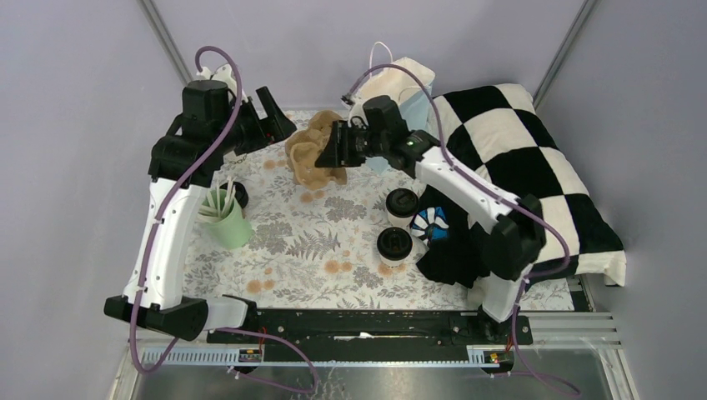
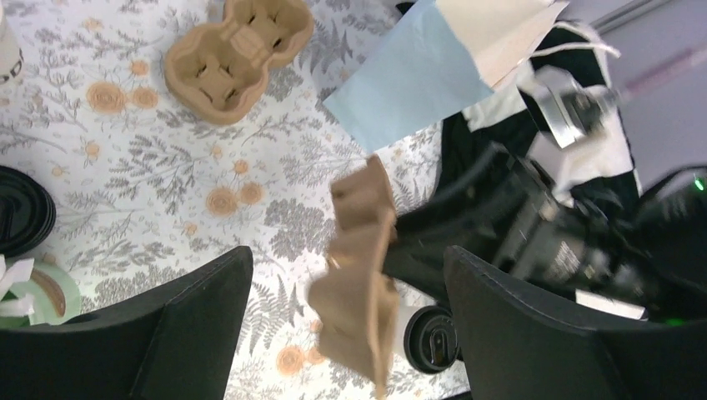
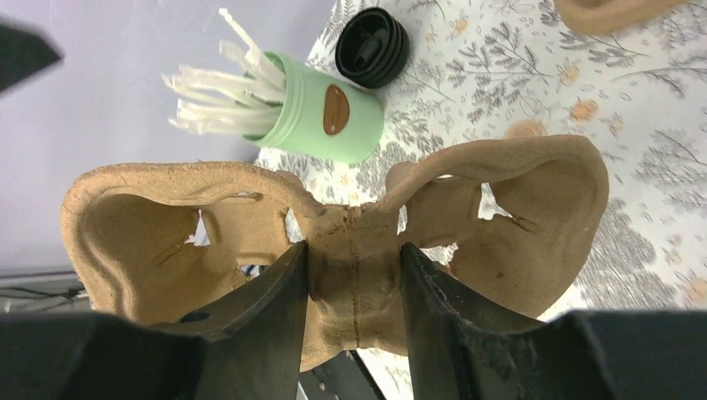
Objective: Pack the takeout coffee
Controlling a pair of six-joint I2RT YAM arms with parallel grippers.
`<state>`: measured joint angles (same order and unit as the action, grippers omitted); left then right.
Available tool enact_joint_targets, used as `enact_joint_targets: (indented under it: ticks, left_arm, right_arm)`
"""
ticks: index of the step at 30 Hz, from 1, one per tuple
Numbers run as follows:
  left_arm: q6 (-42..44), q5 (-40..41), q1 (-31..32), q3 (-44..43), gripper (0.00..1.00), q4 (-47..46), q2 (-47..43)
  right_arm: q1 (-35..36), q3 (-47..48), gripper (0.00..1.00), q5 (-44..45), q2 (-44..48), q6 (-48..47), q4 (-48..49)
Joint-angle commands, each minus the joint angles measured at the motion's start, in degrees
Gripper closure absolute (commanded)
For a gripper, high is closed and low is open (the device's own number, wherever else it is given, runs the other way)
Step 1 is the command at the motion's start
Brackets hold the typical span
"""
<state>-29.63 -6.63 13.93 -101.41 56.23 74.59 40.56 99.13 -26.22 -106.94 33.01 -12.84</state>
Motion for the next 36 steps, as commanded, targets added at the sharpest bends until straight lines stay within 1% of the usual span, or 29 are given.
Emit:
enact_joint_targets:
  ticks: [1,4,8,11,14,16,20,24,27,28,31,34,36]
  left_arm:
    - [-1.9,-1.5,0.2,-2.9,0.11,-8.2,1.3]
    - [-4.0,-7.3,0.5,-2.4,0.08,-15.7,5.0]
    - [-5.7,-11.0,3.1,-2.7,0.07,-27.5,11.8]
    - [-4.5,-12.2,5.0,-6.5,0.06,-33.6,18.7]
    - [0.9,-10.9,6.7,-12.9,0.06,-36.6,26.7]
    - [3.4,-10.4,6.8,-17.0,0.06,-38.9,31.8]
    - [4.5,-10.9,6.8,-23.8,0.06,-45.6,40.9]
    - [2.4,-15.7,6.9,-24.6,0.06,-56.7,47.2]
    - [0.8,-14.8,6.9,-25.8,0.03,-62.3,50.9]
    - [0.2,-14.4,6.9,-26.3,0.03,-63.9,52.1]
    - [-1.7,-13.4,7.0,-29.3,0.09,-66.6,56.3]
    - [-4.4,-12.3,7.3,-33.0,0.21,-68.8,60.4]
    - [-6.4,-11.1,7.4,-33.2,0.29,-71.8,61.8]
  right_arm:
    - [0.2,-1.9,0.55,3.3,14.0,-10.6,-10.1]
    - [0.1,-4.4,0.54,12.1,22.2,-15.9,-17.5]
    - [0.1,-4.8,0.53,29.8,32.2,-21.2,-26.0]
    - [0.1,-6.5,0.53,41.5,38.9,-25.2,-26.3]
    - [0.1,-8.9,0.53,49.3,44.3,-28.2,-24.9]
    - [0.1,-9.4,0.53,51.9,46.4,-29.2,-24.4]
    - [0.1,-9.3,0.53,52.5,48.7,-30.2,-26.2]
    - [0.1,-9.6,0.53,52.7,50.6,-29.6,-28.5]
    - [0.1,-9.7,0.53,52.9,51.6,-29.6,-29.5]
    - [0.1,-9.6,0.53,53.2,51.8,-29.6,-30.0]
    - [0.0,-9.1,0.53,53.9,52.2,-29.7,-31.1]
    - [0.1,-8.7,0.53,54.6,52.8,-29.9,-32.5]
    - [0.0,-8.8,0.53,54.8,53.1,-30.0,-33.0]
